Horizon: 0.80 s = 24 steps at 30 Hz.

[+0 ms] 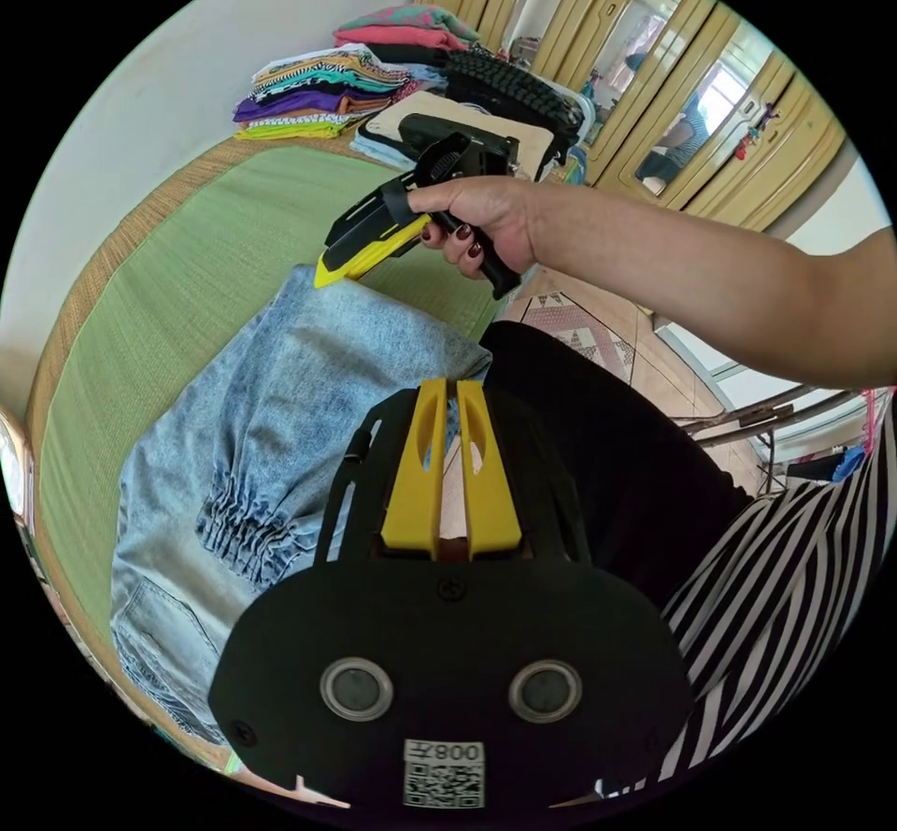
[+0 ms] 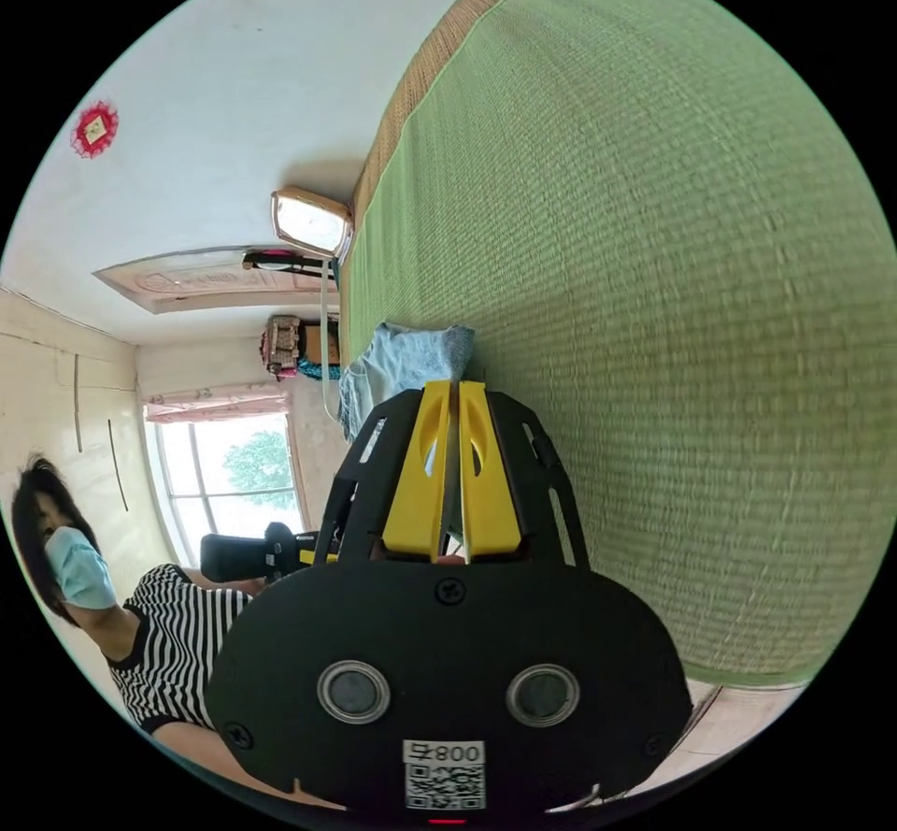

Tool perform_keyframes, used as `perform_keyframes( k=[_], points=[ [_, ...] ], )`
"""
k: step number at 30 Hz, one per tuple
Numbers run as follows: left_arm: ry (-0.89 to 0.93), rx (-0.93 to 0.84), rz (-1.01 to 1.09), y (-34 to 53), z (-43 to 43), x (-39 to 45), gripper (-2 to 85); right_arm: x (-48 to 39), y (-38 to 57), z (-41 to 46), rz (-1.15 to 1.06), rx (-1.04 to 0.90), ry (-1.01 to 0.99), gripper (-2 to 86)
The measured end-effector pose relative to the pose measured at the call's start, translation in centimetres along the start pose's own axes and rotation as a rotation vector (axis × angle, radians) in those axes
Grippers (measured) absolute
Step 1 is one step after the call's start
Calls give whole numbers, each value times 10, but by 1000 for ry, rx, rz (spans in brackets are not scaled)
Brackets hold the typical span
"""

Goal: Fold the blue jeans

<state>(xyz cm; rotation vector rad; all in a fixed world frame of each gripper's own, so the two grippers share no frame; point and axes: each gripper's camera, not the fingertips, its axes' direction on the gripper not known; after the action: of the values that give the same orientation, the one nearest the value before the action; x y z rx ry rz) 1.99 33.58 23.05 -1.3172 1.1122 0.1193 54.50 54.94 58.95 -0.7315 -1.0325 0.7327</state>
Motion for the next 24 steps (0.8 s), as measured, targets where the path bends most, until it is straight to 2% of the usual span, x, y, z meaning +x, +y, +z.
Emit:
perform_keyframes(
  k=[5,12,18,24],
  points=[
    [73,68,9,15,-33,2,20,-2,14,-28,40,91,16,14],
    [140,172,-74,72,-101,-17,19,-29,30,-20,40,164,-59,12],
    [206,370,-215,151,-192,-53,19,-96,27,15,-68,169,-139,14],
    [255,602,-402,252,-274,-93,19,-175,12,87,-191,116,-169,16]
  ],
)
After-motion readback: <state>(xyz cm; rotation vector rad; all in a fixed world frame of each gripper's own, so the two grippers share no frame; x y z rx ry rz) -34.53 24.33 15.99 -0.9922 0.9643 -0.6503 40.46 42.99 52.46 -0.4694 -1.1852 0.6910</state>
